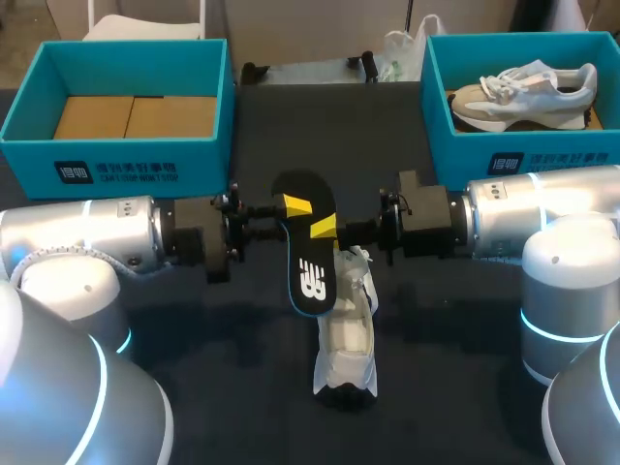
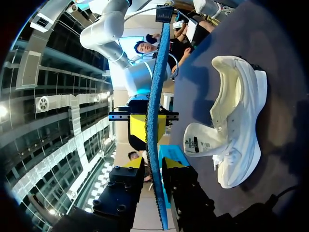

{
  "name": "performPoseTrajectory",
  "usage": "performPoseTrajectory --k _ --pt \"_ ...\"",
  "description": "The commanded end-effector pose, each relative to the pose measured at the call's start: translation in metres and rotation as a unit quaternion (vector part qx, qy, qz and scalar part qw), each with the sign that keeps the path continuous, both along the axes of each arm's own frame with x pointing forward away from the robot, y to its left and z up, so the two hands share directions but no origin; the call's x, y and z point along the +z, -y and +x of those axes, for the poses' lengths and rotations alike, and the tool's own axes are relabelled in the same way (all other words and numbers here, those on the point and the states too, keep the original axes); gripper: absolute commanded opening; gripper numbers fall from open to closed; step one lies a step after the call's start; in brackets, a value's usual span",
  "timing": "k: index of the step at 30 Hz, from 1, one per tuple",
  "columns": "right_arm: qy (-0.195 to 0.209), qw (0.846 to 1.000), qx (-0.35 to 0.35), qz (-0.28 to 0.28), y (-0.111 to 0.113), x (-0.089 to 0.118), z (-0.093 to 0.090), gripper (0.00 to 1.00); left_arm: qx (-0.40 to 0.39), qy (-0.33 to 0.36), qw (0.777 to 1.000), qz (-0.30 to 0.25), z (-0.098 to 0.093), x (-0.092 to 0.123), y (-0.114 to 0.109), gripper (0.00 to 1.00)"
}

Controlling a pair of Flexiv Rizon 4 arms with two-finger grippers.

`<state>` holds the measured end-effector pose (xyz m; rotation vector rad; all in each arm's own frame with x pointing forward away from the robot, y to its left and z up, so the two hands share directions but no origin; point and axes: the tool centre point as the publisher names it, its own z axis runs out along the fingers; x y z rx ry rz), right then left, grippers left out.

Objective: Take the shoe out of the shoebox, open the shoe tongue, remove and reinsert the insole, then place the shoe into the shoebox

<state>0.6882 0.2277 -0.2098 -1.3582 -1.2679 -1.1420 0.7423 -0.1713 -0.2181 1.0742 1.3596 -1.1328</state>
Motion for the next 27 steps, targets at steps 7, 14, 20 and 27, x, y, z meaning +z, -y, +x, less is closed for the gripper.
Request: performPoseTrajectory --k 7,14,20,27 --pt "0.000 1.000 -0.001 -0.001 -0.0014 0.0003 -0.0008 0.00 0.001 0.014 1.000 0.003 0.0030 0.0001 0.0024 0.16" --pt "0.000 1.000 -0.001 -0.001 -0.0014 0.0003 -0.0008 0.00 0.002 0.029 1.000 0.008 0.0011 0.0011 0.0039 0.17" --pt "0.000 1.000 -0.001 -0.001 -0.0014 0.0003 -0.0008 0.00 0.003 0.032 0.999 0.010 0.0011 0.0001 0.0060 0.00" --pt "0.000 1.000 -0.001 -0.001 -0.0014 0.0003 -0.0008 0.07 0.003 0.036 0.999 0.011 0.0014 0.0003 0.0062 0.00"
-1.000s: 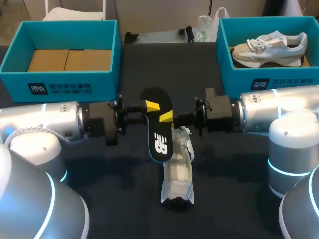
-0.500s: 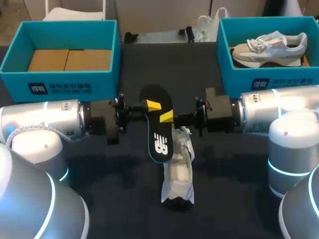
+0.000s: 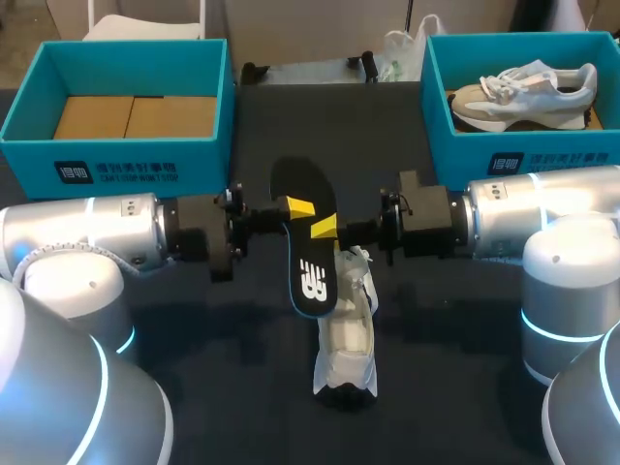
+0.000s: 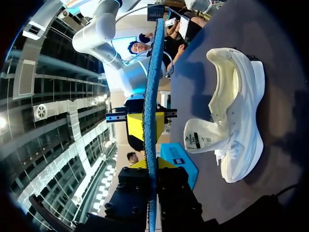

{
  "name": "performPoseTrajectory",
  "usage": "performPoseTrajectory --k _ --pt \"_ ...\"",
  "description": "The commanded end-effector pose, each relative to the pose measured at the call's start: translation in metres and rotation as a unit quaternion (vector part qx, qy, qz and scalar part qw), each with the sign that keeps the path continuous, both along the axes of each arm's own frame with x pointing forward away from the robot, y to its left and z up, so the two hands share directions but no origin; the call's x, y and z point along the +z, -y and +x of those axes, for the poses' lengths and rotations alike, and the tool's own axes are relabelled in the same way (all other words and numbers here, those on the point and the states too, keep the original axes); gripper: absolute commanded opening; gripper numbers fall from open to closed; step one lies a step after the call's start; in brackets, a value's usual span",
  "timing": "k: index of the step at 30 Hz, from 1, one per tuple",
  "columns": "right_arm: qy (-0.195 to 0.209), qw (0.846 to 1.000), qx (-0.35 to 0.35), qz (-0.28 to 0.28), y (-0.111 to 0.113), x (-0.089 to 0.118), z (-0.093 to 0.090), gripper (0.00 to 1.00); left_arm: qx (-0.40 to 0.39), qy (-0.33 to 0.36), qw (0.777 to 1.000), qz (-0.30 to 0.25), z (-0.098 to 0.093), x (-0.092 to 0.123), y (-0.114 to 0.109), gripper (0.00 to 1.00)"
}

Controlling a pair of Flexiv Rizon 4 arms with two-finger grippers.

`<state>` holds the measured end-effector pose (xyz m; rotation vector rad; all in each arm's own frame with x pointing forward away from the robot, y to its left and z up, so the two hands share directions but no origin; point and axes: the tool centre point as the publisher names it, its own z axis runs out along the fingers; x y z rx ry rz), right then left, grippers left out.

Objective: Take the shoe out of the shoebox, open the shoe tongue, remove and reinsert the insole, then place the shoe into the shoebox

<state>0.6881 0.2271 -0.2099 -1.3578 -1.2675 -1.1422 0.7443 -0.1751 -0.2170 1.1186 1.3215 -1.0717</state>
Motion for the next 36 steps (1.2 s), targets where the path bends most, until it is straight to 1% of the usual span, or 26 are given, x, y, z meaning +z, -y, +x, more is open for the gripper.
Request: performPoseTrajectory --k 1,2,3,4,7,8,12,13,14,17,22,26,27,28,29,30,31,32,33,36 --pt "0.000 1.000 -0.001 -0.002 -0.002 0.000 -0.001 0.15 0.002 0.003 1.000 0.000 -0.001 0.000 0.002 0.00" --pt "0.000 1.000 -0.001 -0.002 -0.002 0.000 -0.001 0.27 0.002 0.004 1.000 0.000 -0.001 0.000 0.001 0.00" --pt "0.012 1.000 0.007 -0.008 0.000 0.004 0.000 0.50 0.002 0.005 1.000 0.001 -0.001 0.000 0.000 0.00" --pt "0.018 1.000 0.008 -0.013 0.001 0.006 0.001 1.00 0.001 0.005 1.000 0.002 -0.002 0.001 -0.001 0.00" --pt "0.063 0.997 0.019 -0.039 0.013 0.014 0.002 1.00 -0.007 -0.003 1.000 0.007 -0.004 0.002 -0.007 0.00" --pt "0.089 0.995 0.024 -0.048 0.021 0.018 0.001 1.00 -0.012 -0.008 1.000 0.011 -0.005 0.003 -0.010 0.00" --pt "0.160 0.983 0.032 -0.084 0.049 0.030 -0.001 1.00 -0.027 -0.030 0.999 0.020 -0.010 0.004 -0.019 0.00" --pt "0.176 0.980 0.043 -0.086 0.056 0.032 -0.001 1.00 -0.026 -0.032 0.999 0.023 -0.013 0.004 -0.021 0.00" --pt "0.184 0.977 0.079 -0.076 0.061 0.034 -0.001 1.00 -0.027 -0.034 0.999 0.026 -0.015 0.004 -0.023 0.00" --pt "0.184 0.977 0.079 -0.076 0.061 0.034 -0.001 1.00 -0.033 -0.026 0.998 0.047 -0.026 0.003 -0.027 0.00" --pt "0.184 0.977 0.079 -0.076 0.061 0.034 -0.001 1.00 -0.047 -0.025 0.995 0.086 -0.042 -0.006 -0.028 0.00" --pt "0.184 0.977 0.079 -0.076 0.061 0.034 -0.001 1.00 -0.072 -0.070 0.989 0.105 -0.055 -0.016 -0.027 0.00" --pt "0.203 0.968 0.104 -0.102 0.066 0.038 0.001 1.00 -0.069 -0.078 0.989 0.106 -0.058 -0.017 -0.027 0.00" --pt "0.229 0.959 0.121 -0.112 0.071 0.041 0.002 1.00 -0.072 -0.088 0.988 0.108 -0.062 -0.018 -0.027 0.00" --pt "0.268 0.945 0.141 -0.123 0.077 0.043 0.002 1.00 -0.080 -0.097 0.986 0.105 -0.066 -0.019 -0.027 0.00" --pt "0.336 0.912 0.171 -0.163 0.082 0.047 -0.001 1.00 -0.086 -0.116 0.984 0.108 -0.069 -0.020 -0.027 0.00" --pt "0.384 0.879 0.195 -0.205 0.083 0.048 -0.007 1.00 -0.080 -0.144 0.978 0.129 -0.071 -0.022 -0.025 0.00" --pt "0.339 0.891 0.211 -0.217 0.089 0.038 -0.010 1.00 -0.057 -0.145 0.976 0.155 -0.072 -0.025 -0.022 0.00" --pt "0.325 0.898 0.208 -0.212 0.099 0.026 -0.012 1.00 -0.023 -0.128 0.971 0.200 -0.073 -0.029 -0.019 0.00" --pt "0.325 0.898 0.208 -0.212 0.099 0.026 -0.012 1.00 -0.023 -0.128 0.971 0.200 -0.073 -0.029 -0.019 0.00"
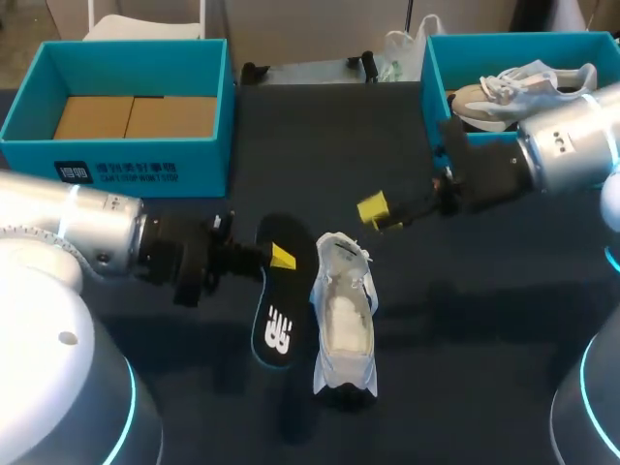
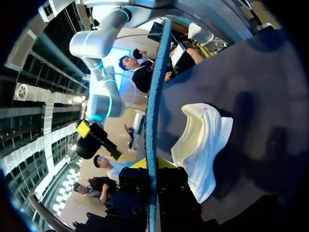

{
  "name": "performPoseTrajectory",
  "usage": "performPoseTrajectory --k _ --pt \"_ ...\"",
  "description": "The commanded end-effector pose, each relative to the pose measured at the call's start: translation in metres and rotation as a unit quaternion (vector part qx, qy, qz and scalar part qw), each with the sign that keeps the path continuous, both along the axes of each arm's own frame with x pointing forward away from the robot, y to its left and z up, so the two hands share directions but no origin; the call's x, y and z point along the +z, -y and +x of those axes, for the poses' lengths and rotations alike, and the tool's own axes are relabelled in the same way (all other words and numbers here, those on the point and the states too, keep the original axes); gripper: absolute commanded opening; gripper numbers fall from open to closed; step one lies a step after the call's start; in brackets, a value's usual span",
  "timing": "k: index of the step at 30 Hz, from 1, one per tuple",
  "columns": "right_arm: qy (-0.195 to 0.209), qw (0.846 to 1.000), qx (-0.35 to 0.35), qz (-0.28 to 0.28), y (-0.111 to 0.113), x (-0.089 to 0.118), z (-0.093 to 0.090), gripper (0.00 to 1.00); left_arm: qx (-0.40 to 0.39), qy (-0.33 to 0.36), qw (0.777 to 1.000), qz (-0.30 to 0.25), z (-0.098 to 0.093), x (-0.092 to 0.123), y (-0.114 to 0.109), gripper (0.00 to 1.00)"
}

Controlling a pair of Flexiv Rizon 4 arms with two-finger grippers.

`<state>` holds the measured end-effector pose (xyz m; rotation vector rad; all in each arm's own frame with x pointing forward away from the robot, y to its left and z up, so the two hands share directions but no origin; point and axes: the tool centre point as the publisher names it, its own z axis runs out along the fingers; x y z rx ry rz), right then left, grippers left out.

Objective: Take the shoe out of the shoebox, open the shoe tongue, remove and reinsert the insole, then place the shoe into the shoebox

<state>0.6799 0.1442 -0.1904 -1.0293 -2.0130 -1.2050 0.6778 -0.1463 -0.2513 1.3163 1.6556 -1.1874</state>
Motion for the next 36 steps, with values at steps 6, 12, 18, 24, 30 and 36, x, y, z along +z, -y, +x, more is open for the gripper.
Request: performPoseTrajectory --k 6,12,18,24,30,36 --pt "0.064 0.993 0.056 -0.087 0.016 0.007 -0.003 1.00 0.033 0.010 0.997 0.069 -0.007 0.006 0.009 0.00" --pt "0.167 0.977 0.081 -0.110 0.017 0.006 -0.013 1.00 0.007 -0.026 0.999 0.024 -0.027 0.011 0.009 0.00" --pt "0.210 0.967 0.098 -0.110 0.036 -0.041 -0.051 1.00 -0.028 -0.079 0.995 -0.046 -0.061 0.014 0.007 0.00" --pt "0.210 0.967 0.098 -0.110 0.036 -0.041 -0.051 1.00 -0.028 -0.079 0.995 -0.046 -0.061 0.014 0.007 0.00" --pt "0.224 0.958 0.124 -0.130 0.032 -0.039 -0.049 1.00 -0.046 -0.097 0.992 -0.062 -0.075 0.013 0.018 0.00" --pt "0.290 0.911 0.192 -0.220 0.018 -0.053 -0.056 1.00 -0.053 -0.187 0.974 -0.113 -0.099 0.016 0.024 0.00"
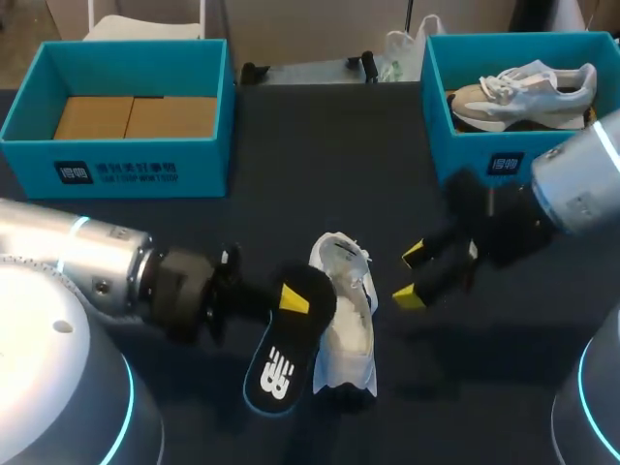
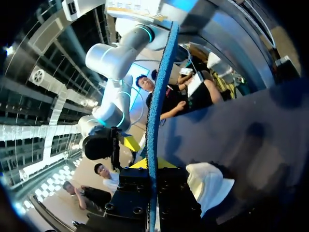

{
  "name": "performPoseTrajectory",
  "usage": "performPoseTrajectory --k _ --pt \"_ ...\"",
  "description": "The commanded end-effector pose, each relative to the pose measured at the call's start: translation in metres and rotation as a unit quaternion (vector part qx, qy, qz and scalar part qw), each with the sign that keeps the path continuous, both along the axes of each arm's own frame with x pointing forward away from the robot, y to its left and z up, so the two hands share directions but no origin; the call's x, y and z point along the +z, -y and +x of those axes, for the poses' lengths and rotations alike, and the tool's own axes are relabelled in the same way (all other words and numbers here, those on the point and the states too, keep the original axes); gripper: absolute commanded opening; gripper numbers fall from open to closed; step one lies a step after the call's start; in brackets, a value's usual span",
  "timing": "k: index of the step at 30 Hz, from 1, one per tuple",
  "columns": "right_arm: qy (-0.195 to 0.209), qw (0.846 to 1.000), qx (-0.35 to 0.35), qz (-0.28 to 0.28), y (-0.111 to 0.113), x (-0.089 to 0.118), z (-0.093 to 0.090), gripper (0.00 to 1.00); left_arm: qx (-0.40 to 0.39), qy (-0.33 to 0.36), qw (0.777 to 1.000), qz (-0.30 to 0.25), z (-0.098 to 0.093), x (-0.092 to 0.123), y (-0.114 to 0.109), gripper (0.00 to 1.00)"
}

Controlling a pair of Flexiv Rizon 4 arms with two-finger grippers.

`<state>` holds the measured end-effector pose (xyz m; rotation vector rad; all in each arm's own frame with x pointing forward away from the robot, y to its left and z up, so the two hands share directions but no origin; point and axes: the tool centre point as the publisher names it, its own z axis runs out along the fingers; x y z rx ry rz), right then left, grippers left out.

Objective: Take the shoe out of the shoebox, open the shoe tongue, remove and reinsert the insole, then place the shoe into the shoebox

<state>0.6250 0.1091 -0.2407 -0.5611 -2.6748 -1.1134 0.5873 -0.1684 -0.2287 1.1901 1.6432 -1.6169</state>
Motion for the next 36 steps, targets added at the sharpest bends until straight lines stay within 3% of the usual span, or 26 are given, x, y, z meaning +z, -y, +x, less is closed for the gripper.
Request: performPoseTrajectory --k 1,3,13,16,24,34,36 --pt "0.061 0.992 0.051 -0.099 -0.019 -0.007 -0.005 1.00 0.003 -0.058 0.998 -0.027 -0.012 -0.005 0.004 0.00" --pt "0.044 0.988 0.064 -0.137 -0.020 -0.018 -0.010 1.00 0.004 -0.050 0.999 -0.016 -0.018 -0.001 0.005 0.00" --pt "0.044 0.988 0.064 -0.137 -0.020 -0.018 -0.010 1.00 0.004 -0.050 0.999 -0.016 -0.018 -0.001 0.005 0.00" --pt "0.063 0.978 0.091 -0.176 -0.029 -0.016 -0.005 1.00 -0.009 -0.065 0.998 -0.027 -0.024 -0.010 0.009 0.00" --pt "0.069 0.979 0.062 -0.181 -0.038 -0.054 -0.015 1.00 -0.001 -0.070 0.996 -0.047 -0.036 -0.018 0.010 0.00" --pt "0.071 0.977 0.045 -0.195 -0.036 -0.076 -0.016 1.00 -0.007 -0.103 0.992 -0.067 -0.045 -0.027 0.014 0.00" --pt "0.056 0.975 0.055 -0.207 -0.035 -0.082 -0.018 1.00 -0.026 -0.120 0.990 -0.066 -0.046 -0.027 0.015 0.00"
